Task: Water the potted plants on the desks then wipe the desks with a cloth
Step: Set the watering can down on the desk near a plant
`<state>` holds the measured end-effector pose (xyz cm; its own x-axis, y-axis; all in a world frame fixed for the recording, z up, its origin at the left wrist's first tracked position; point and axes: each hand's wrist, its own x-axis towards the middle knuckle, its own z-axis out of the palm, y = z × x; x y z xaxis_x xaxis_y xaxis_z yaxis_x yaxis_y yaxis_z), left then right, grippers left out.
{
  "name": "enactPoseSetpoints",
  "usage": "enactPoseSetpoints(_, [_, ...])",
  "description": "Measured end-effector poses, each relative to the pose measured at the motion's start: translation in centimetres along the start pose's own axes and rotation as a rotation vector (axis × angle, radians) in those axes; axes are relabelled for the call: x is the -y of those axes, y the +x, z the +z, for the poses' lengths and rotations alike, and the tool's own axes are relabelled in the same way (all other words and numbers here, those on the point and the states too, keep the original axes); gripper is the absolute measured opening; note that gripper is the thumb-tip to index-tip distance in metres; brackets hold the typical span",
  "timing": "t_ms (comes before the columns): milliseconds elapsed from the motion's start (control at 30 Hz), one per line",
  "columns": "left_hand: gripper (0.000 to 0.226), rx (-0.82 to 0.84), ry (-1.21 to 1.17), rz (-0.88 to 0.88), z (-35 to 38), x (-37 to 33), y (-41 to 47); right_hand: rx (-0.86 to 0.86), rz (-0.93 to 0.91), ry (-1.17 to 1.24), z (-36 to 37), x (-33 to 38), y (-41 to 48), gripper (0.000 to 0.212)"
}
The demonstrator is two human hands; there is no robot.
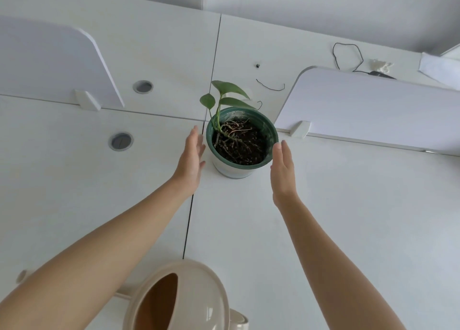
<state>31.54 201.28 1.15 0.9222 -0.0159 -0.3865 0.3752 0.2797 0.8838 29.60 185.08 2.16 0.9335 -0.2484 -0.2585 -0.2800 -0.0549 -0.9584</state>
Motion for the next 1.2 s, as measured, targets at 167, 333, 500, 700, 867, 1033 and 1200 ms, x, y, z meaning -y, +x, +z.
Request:
enactPoseSetpoints(167, [0.095,0.154,0.124,-0.022,1.3,1.0,0.0,-0.009,-0.031,0.008,0.3,0.2,0.9,0.039])
enactPoseSetpoints(333, [0.069,0.207,0.164,-0.013,1.8,1.8,-1.2,0.02,-0.029,-0.108,-0.4,1.3,3.3,0.046])
enactPoseSetpoints(500, [0.094,0.181,0.222,-0.03,0.1,1.5,-0.7,-0.042,-0.061,-0.08,-0.7,0.5,2.5,0.042])
enactPoseSetpoints(700, [0.047,0.276,0.314,-0.006,0.5,0.8,-2.3,0.001,-0.042,-0.091,-0.9,1.6,2.0,0.039])
enactPoseSetpoints(867, [0.054,0.05,0.352,-0.047,-2.1,-0.6,-4.8,0.045,0.021,-0.126,-1.7,1.7,-1.4,0.055])
enactPoseSetpoints(1033, [0.04,-0.072,0.268,0.114,-6.5,-2.7,-12.3,0.125,-0.005,-0.198,-2.4,0.2,-9.8,0.044])
enactPoseSetpoints(1200, [0.027,-0.274,0.134,0.308,-11.8,0.0,-22.2,0.118,-0.019,-0.207,-3.3,-2.9,-18.2,0.026])
